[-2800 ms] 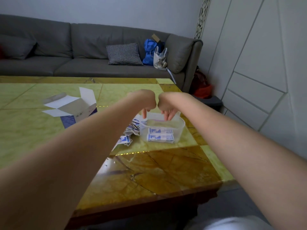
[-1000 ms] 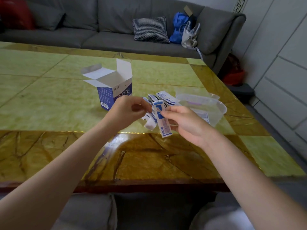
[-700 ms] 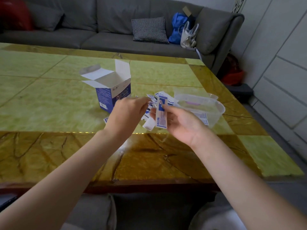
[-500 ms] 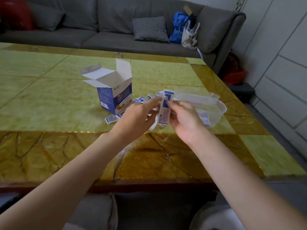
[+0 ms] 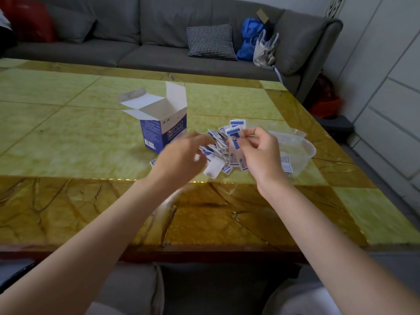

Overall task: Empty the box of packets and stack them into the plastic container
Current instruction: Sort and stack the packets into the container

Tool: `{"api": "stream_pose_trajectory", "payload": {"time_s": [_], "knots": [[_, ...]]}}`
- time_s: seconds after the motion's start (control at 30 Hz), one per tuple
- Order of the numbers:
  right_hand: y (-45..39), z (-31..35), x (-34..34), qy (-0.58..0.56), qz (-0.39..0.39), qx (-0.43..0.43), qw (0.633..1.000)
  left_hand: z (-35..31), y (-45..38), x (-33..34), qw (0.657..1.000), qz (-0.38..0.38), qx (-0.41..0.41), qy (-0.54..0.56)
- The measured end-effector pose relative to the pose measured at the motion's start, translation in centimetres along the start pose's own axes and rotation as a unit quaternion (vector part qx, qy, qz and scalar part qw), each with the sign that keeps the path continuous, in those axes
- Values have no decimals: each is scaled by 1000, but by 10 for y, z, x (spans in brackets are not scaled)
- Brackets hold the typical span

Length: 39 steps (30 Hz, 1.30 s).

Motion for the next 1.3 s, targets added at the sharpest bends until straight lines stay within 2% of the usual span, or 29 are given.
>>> {"api": "stream_pose_trajectory", "payload": {"time_s": [0.07,0.1,0.17,0.2,0.23,0.33,0.43,0.57,0.63,0.7,0.77,0.83,0.9,1.0,1.03,1.1,1.17,1.23,1.27,1.3], "knots": [[1,9,5,73,34,-61,995,29,-4,-4,995,-20,-67,-67],[3,9,12,103,68,-74,990,41,-5,5,989,19,-81,-119],[9,3,25,154,133,-80,976,56,-1,34,963,144,-91,-210],[11,0,30,175,154,-82,969,59,2,45,947,183,-90,-247],[12,-3,33,197,169,-84,962,61,1,50,940,190,-89,-270],[14,-12,38,252,208,-80,942,63,-8,44,959,144,-112,-218],[17,-19,41,296,231,-67,924,65,-8,38,967,145,-124,-168],[17,-23,43,287,235,-35,928,77,-9,17,974,86,-165,-133],[15,-23,40,203,215,21,955,65,-10,3,984,29,-126,-124],[14,-21,35,93,185,77,975,38,-8,-6,992,-23,-21,-126],[13,-14,32,33,160,93,982,14,-2,-10,986,-47,73,-140],[13,-6,31,7,153,82,985,7,-1,-12,979,-63,111,-160],[13,3,32,10,160,52,986,6,0,-12,972,-79,130,-178],[13,11,35,130,175,-28,976,-4,3,-11,962,-97,163,-194],[15,9,38,164,197,-29,966,-9,5,-12,958,-110,178,-195],[21,-4,47,155,253,23,955,-16,7,-17,957,-134,186,-178],[26,-15,52,109,264,79,955,-20,7,-22,962,-142,175,-154],[19,-15,47,95,209,74,970,-11,2,-20,972,-126,105,-169],[15,-11,42,111,177,49,977,4,-2,-14,978,-73,34,-191],[11,-6,38,148,156,8,977,25,-2,-3,975,10,-48,-218]]}}
Point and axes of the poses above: each hand's wrist, its own y-axis away from the middle knuckle, its own x-axis out of the palm, z = x × y, the point moved 8 cm from there along -y, towards the middle knuckle, and after that the axes turned 15 degrees about -y, right-handed, at the moved point
